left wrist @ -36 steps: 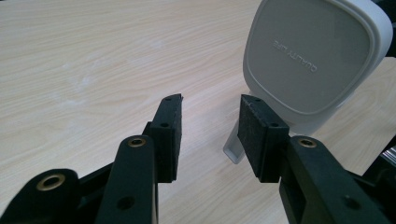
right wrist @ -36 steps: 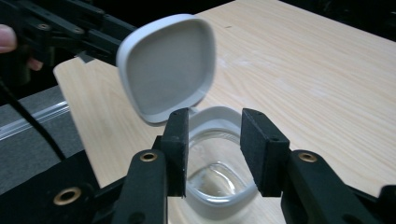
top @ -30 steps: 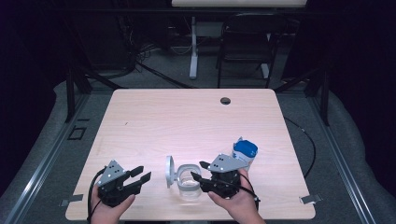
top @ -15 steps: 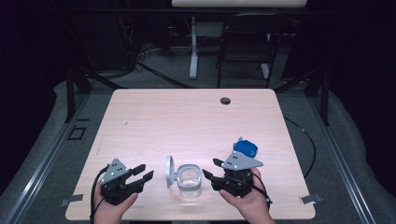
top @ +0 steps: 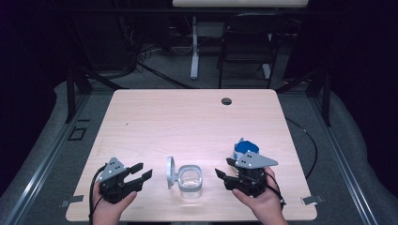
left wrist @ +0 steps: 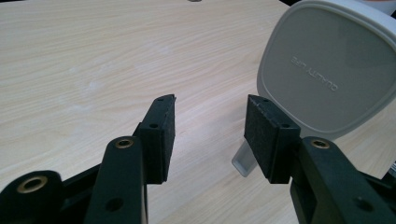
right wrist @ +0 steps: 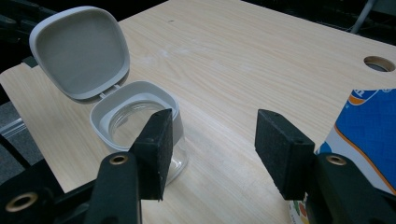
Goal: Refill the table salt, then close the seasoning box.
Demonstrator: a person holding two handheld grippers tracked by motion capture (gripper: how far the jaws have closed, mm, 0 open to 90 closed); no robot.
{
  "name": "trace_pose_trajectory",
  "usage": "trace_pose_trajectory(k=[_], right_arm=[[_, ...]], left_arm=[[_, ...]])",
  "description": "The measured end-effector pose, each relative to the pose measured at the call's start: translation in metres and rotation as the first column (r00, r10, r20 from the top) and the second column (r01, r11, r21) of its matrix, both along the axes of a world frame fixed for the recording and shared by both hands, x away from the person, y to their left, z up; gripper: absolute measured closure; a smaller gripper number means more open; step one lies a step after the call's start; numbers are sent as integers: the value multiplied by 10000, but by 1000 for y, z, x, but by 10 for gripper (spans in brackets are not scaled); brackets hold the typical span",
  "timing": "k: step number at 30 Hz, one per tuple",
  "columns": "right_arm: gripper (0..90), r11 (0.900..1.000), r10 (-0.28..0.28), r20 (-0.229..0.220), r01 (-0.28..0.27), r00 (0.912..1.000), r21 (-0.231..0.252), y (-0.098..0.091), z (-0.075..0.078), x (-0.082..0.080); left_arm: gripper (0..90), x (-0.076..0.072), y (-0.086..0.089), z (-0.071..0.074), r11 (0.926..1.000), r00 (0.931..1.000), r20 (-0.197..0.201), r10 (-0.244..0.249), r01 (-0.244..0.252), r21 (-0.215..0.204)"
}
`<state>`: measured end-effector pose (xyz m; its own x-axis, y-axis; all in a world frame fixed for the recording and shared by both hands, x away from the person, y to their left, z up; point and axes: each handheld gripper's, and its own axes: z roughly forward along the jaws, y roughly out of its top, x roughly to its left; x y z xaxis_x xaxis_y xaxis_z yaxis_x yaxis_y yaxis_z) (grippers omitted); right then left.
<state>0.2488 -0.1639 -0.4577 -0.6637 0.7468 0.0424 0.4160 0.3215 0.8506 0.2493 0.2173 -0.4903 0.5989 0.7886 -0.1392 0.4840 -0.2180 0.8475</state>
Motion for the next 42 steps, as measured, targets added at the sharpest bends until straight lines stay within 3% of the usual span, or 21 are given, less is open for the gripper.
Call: trace_pose_trajectory(k=[11,15,23,28,31,42], right_arm=[[470,9994,-186,153,181,9997,308,-12,-3,-7],[470,9993,-356,55,355,9994,91,-24,-10,-12],[469,9965,-818,-128,820,9966,181,-48,-19,-18],[469,9964,-841,-175,842,9963,65,-53,-25,-18],[469,9960,-892,-225,891,9958,-65,-55,-28,-17],[462,9896,-1436,-248,1435,9893,-41,-67,-35,-14]], left_arm=[[537,-1,14,0,9993,9993,-62,358,-359,-116],[537,-1,16,-2,9988,9987,-158,492,-493,-40],[486,5,19,-5,9988,9985,-275,473,-475,-69],[486,8,20,-8,9984,9978,-348,556,-558,-47],[487,8,20,-8,9981,9978,-300,585,-578,219],[487,8,20,-10,9978,9977,-225,634,-630,193]])
